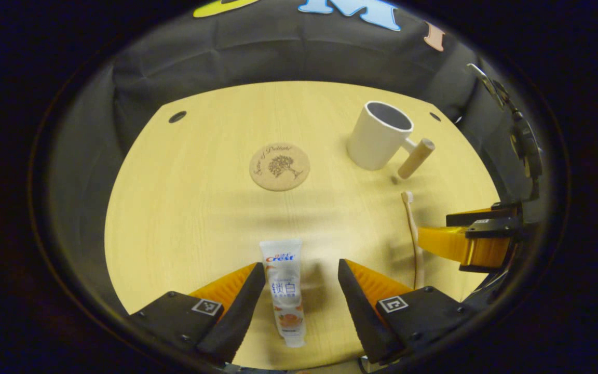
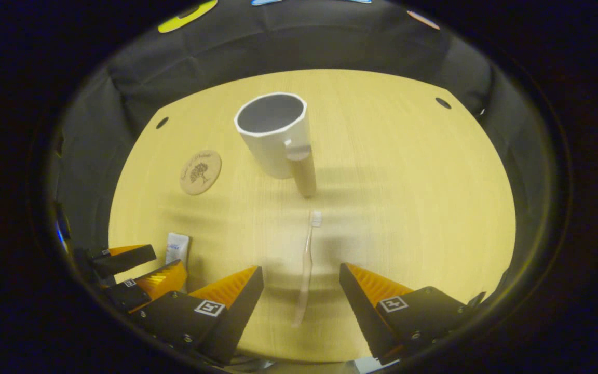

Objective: Put the toothbrush and toothpaste on the desktop into the cup, then pick up the cup and place it on the coaster on the desktop.

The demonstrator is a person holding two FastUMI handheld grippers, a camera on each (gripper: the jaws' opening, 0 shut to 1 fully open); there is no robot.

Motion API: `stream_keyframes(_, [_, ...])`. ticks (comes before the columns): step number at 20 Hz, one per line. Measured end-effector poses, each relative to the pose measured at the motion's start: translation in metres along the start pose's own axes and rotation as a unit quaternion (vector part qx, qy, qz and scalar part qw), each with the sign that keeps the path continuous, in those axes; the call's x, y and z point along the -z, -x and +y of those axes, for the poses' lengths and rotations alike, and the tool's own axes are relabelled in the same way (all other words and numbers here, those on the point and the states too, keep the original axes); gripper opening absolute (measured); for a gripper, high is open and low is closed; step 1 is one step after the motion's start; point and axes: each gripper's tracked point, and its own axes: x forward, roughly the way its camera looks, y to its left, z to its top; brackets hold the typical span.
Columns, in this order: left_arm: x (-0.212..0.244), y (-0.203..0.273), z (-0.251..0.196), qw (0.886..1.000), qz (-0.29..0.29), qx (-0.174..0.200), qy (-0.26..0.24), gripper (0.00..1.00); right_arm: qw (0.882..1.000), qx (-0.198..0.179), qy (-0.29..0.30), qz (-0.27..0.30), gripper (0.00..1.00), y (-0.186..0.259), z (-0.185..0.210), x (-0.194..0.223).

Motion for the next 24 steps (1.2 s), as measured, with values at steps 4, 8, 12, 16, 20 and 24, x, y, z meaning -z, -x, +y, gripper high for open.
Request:
stream_keyframes(4, [0.03,-0.013,0.007,0.998,0.06,-0.004,0.015,0.95,0.999,0.017,0.02,0.026,0.92,-0.014,-0.002,0.011])
stream_keyframes(8, [0.038,-0.023,0.008,0.997,0.076,-0.017,0.018,0.95,0.998,0.031,0.035,0.04,0.92,-0.021,-0.005,0.017])
stream_keyframes(12, [0.04,-0.026,0.008,0.996,0.089,-0.031,-0.005,0.94,0.997,0.038,0.034,0.053,0.87,-0.026,-0.005,0.023])
stream_keyframes(16, [0.038,-0.027,0.008,0.995,0.092,-0.033,0.0,0.92,0.997,0.042,0.035,0.05,0.88,-0.03,-0.002,0.023])
stream_keyframes(20, [0.039,-0.025,0.009,0.995,0.089,-0.035,0.004,0.93,0.997,0.043,0.028,0.057,0.8,-0.032,-0.002,0.026])
stream_keyframes(24, [0.033,-0.025,0.011,0.996,0.081,-0.041,0.015,0.75,0.996,0.04,0.034,0.066,0.65,-0.029,-0.002,0.028])
